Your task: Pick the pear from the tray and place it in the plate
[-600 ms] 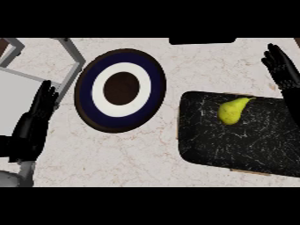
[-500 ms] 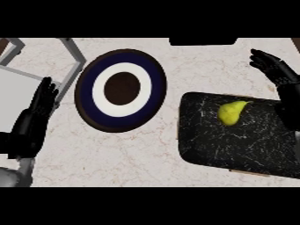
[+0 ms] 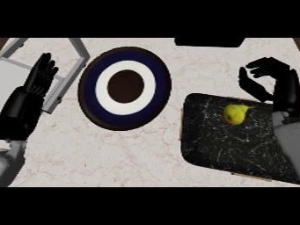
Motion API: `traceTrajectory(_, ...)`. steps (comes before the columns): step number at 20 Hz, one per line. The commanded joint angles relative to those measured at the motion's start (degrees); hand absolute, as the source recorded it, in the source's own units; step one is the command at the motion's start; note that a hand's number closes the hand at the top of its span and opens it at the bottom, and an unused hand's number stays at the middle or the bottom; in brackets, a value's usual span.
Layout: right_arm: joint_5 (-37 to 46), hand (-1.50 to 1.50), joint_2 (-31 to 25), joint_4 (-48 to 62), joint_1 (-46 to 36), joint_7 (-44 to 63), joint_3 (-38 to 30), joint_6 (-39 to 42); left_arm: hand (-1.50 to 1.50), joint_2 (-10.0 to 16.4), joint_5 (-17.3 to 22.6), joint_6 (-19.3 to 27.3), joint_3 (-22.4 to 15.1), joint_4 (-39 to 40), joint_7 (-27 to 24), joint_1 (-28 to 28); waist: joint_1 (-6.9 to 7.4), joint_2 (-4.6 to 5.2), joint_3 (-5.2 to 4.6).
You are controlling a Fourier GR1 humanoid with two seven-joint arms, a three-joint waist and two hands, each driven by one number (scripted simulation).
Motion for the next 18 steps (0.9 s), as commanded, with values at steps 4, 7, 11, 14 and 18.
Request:
traceTrajectory(4,11.34,-1.50,19.39,6.69,-3.78,-2.83,-0.83,-32.50,0.00,-0.55,-0.08,-1.21,-1.01,0.15,2.43,-2.66,0.33,-0.56,0.48)
traceTrajectory(7,16.58,-1.50,22.59,9.48,-6.38,-5.07,0.28,-38.95,0.00,0.08,0.33,-2.46,0.57,1.32,2.63,-2.09,-0.95,-1.15,0.33)
traceTrajectory(11,25.31,-1.50,19.59,11.35,-8.99,2.72,-2.16,-37.28,0.00,0.70,0.64,-3.47,3.06,0.57,4.89,-1.68,-2.08,-1.60,0.27)
traceTrajectory(14,35.43,-1.50,18.10,13.78,-12.38,17.13,-3.84,-28.58,0.00,0.42,-0.28,-2.35,3.00,1.13,3.61,0.15,-3.12,-2.19,0.02)
traceTrajectory(18,38.07,-1.50,17.18,16.28,-12.38,28.76,-4.42,-16.19,0.00,0.97,0.03,-2.39,3.29,1.15,5.16,-0.73,-4.64,-2.78,-0.16)
